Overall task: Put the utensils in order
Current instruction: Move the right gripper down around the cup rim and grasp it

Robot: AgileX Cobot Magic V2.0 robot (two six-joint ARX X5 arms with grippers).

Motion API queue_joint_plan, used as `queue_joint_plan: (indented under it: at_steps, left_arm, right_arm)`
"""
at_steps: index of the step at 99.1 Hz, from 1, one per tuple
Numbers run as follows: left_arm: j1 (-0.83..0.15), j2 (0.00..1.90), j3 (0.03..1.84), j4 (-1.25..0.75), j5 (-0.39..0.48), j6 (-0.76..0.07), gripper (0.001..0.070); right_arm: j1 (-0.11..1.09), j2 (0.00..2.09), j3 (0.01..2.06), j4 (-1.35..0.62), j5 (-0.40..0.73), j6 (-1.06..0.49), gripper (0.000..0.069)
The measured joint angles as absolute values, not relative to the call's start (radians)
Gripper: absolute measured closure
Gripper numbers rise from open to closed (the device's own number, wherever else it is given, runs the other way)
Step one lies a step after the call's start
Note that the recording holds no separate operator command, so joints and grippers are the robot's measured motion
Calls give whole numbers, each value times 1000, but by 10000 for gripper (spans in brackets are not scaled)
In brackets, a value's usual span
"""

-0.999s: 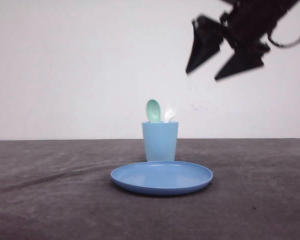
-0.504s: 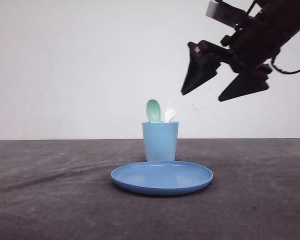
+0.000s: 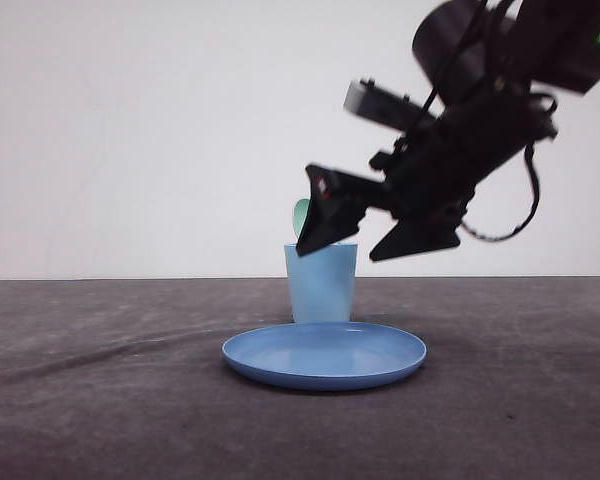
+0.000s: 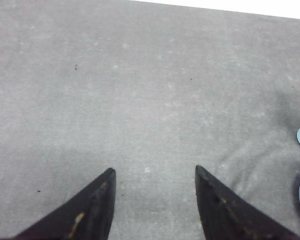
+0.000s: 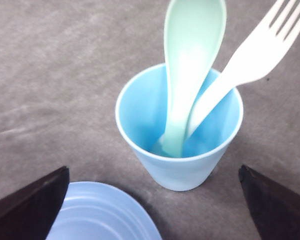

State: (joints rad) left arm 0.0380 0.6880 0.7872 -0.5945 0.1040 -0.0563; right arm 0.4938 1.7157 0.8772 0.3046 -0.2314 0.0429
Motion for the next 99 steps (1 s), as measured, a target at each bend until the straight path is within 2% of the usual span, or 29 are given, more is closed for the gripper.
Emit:
queue_joint_plan:
  at_steps: [43,74,90,99]
  left_arm:
    - [38,688,787,-595,104,-56,410]
    - [38,688,787,-595,104,-56,410]
    - [38,688,787,-595,104,-56,410]
    - [38,688,787,-595,104,-56,410]
  right_arm:
    - [492,1923,1047,355,-232,75,7]
    - [492,1936,1082,355,-233,75,13]
    - [492,1936,1082,354,-233,75,124]
    - [492,1936,1082,354,-234,75,148]
